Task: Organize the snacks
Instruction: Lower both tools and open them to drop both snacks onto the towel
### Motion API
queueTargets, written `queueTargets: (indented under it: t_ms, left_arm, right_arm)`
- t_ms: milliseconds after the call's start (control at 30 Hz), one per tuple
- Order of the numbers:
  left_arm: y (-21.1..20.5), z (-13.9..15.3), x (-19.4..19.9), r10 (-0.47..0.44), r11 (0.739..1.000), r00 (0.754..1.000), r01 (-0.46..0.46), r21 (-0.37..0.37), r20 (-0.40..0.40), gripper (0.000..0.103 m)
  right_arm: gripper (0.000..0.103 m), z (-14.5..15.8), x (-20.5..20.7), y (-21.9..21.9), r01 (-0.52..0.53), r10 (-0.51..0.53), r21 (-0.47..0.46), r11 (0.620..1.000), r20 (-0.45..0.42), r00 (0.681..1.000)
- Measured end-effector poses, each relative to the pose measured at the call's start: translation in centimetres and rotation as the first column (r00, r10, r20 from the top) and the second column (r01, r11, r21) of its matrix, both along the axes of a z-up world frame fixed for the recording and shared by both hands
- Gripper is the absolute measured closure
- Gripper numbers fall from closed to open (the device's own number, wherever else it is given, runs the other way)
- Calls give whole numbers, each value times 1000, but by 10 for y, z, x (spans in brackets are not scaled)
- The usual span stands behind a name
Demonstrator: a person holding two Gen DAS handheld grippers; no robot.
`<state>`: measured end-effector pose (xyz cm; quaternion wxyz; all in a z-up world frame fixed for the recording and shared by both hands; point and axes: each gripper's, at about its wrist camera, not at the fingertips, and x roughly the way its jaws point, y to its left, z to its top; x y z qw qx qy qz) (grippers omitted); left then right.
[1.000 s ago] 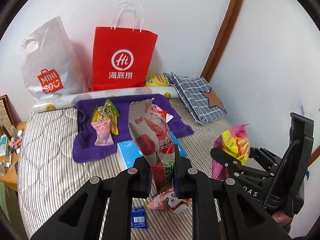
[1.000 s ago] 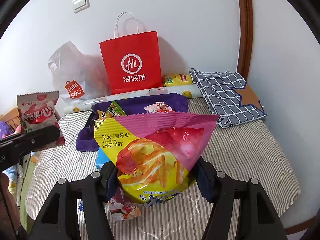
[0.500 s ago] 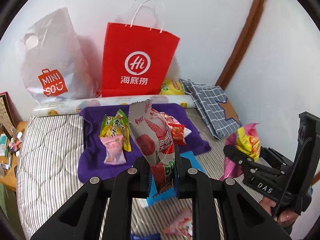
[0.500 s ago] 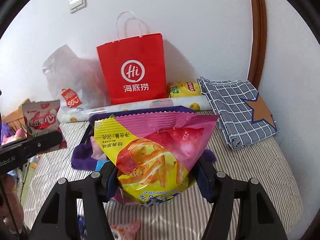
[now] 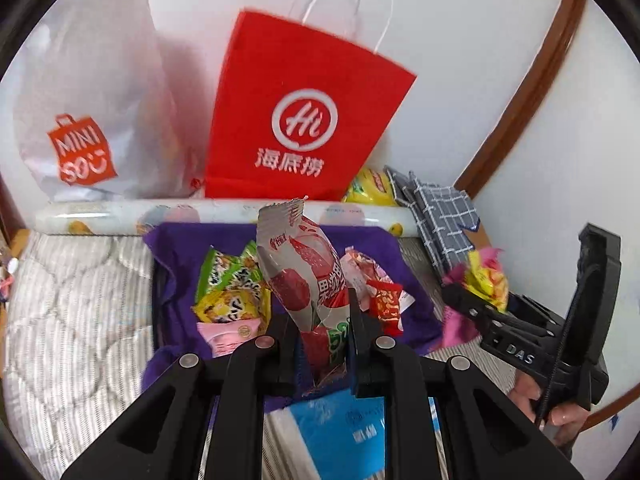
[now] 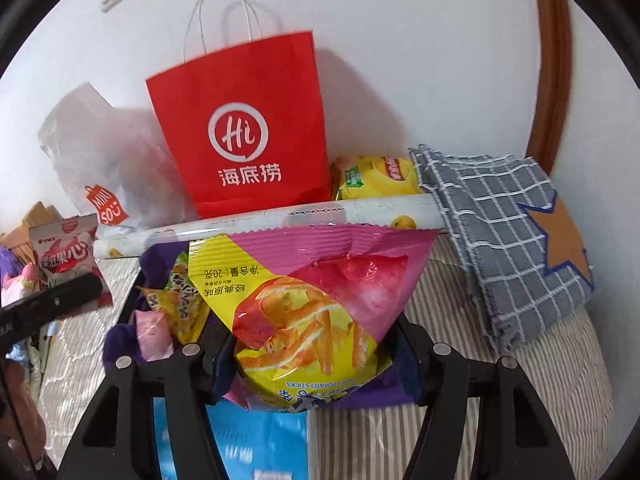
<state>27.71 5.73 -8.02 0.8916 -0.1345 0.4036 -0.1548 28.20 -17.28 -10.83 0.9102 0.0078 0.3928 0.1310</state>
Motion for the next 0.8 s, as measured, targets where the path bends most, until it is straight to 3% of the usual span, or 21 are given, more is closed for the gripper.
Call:
queueTargets:
  t_ms: [367,800]
  left_arm:
    - [-14,-56,21,-33,999,993,32,-13,-111,86]
    - [-25,-81,25,-48,999,985,50,8,-167,86]
  right_arm:
    - [40,-57,38,16,-63,59,-34,997,-98,993]
    - [39,-70,40,16,-94,92,-11,996,-129,987]
